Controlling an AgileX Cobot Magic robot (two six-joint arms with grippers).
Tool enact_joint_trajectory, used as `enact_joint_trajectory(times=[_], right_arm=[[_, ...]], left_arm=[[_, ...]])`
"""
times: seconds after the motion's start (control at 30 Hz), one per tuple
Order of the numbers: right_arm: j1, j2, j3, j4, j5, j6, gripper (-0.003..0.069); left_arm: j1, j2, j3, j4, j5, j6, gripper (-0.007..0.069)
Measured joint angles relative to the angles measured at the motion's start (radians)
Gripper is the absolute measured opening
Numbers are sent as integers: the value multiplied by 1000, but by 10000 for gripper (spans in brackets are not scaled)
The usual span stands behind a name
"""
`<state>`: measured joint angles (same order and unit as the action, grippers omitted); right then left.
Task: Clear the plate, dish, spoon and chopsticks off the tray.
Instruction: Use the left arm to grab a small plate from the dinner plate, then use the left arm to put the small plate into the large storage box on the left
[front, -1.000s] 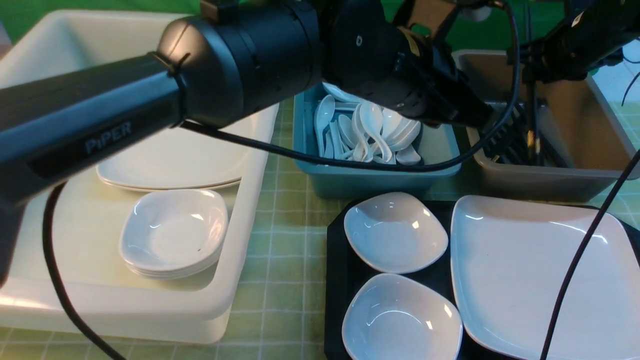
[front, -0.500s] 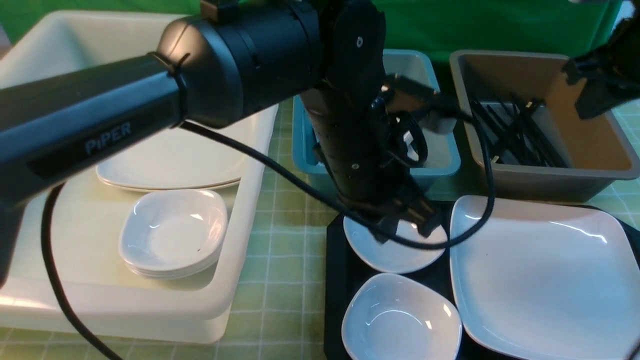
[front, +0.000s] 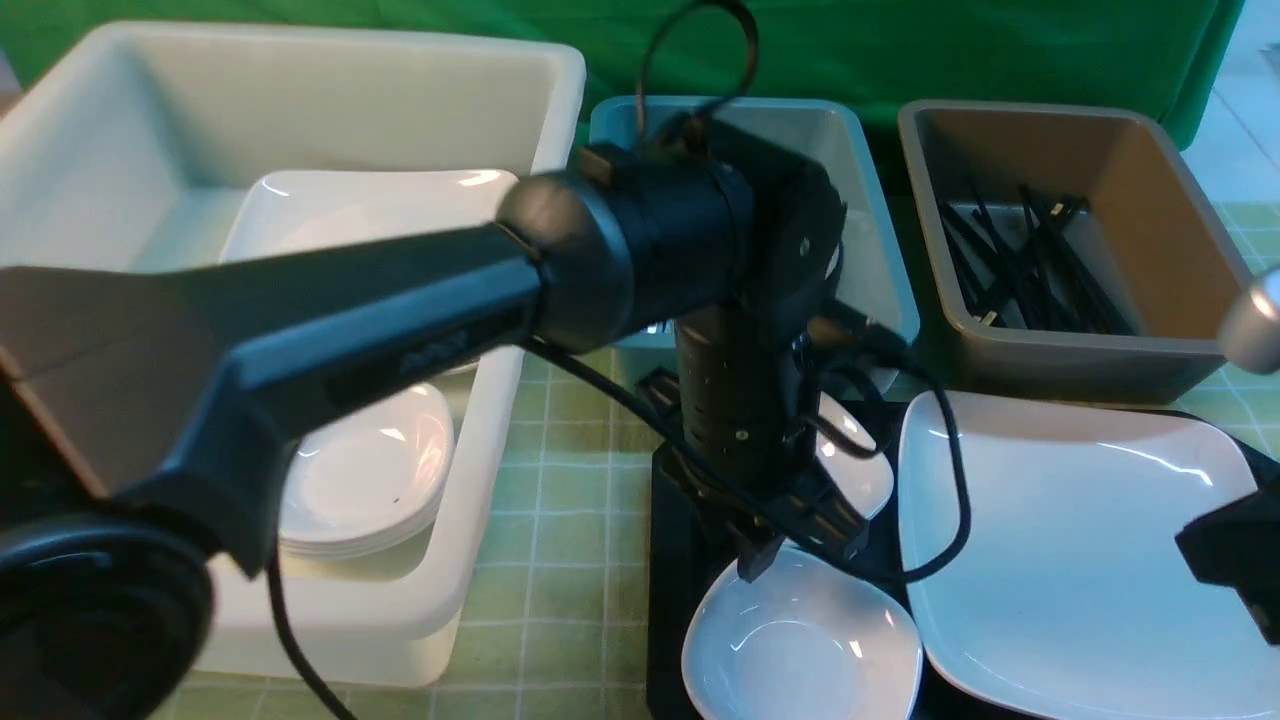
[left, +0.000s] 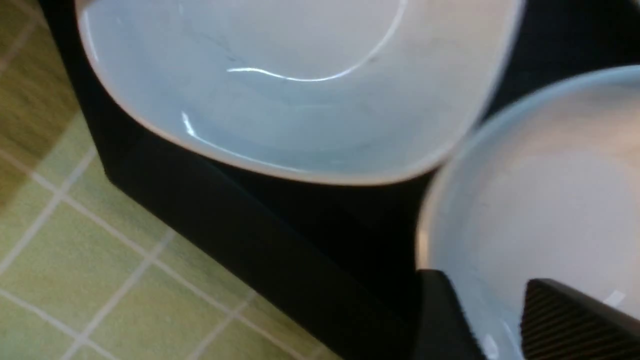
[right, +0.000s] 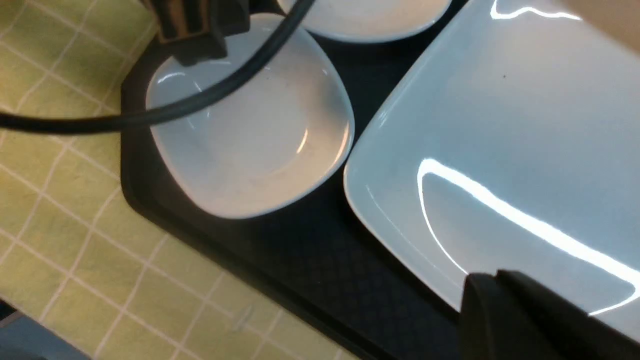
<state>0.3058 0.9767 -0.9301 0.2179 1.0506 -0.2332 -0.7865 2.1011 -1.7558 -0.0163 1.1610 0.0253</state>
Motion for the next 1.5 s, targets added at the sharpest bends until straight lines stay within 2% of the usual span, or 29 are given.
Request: enact_joint_trajectory(times=[0.07,0.13,0.2,0.33,0.43,0.5,0.53,0.57,0.63,0.67,0.7,0.83,1.0,1.1,1.2,1.3,1.33,1.5], right_arm=[[0,-8,1,0,4,1,-5],[0,-19,1,0,8,1,-5],[0,-20,1,0,8,1,-5],[1,-20,2,-1,8,1,-7],[1,-20,3,-1,8,1,-7],[1,-20,3,-1,8,-2,-7],[1,-20,3,-1,8,-2,-7],[1,-20,4,-1,8,-4,-7],[1,-20,4,-1,8,-6,-7],[1,-20,4,-1,8,-7,-7],[1,-20,4,-1,8,-14,-7],[1,-20,-19,0,25,-70,-7],[1,-4,-126,45,35,-117,-7],[3,66,-263,185,69,-251,-7],[36,170,-389,261,93,-309,-7],[125,306,-556,281,120,-321,-7],[139,324,-567,281,122,-321,-7],[312,545,-865,284,129,-322,-7]], left_arm=[[0,16,0,4,-6,-3,353],[0,49,0,7,-7,-4,437],[-1,52,-2,4,-15,-4,462],[-2,85,-2,-20,-55,-3,460],[-6,101,-2,-33,-57,-2,404],[-6,103,-2,-57,-43,0,316],[-6,103,-2,-60,-41,0,296],[-5,103,-2,-78,-28,4,211],[0,91,-2,-115,7,4,118],[-1,91,-2,-119,10,4,118],[0,70,-3,-134,33,-5,68],[-5,1,-1,-138,50,-19,9],[19,-146,-5,-110,51,-25,2],[99,-290,-25,-157,49,-25,2],[206,-387,-26,-195,52,-7,2],[373,-482,3,-221,51,18,2],[384,-487,7,-225,51,26,2],[684,-584,218,-271,52,108,2]])
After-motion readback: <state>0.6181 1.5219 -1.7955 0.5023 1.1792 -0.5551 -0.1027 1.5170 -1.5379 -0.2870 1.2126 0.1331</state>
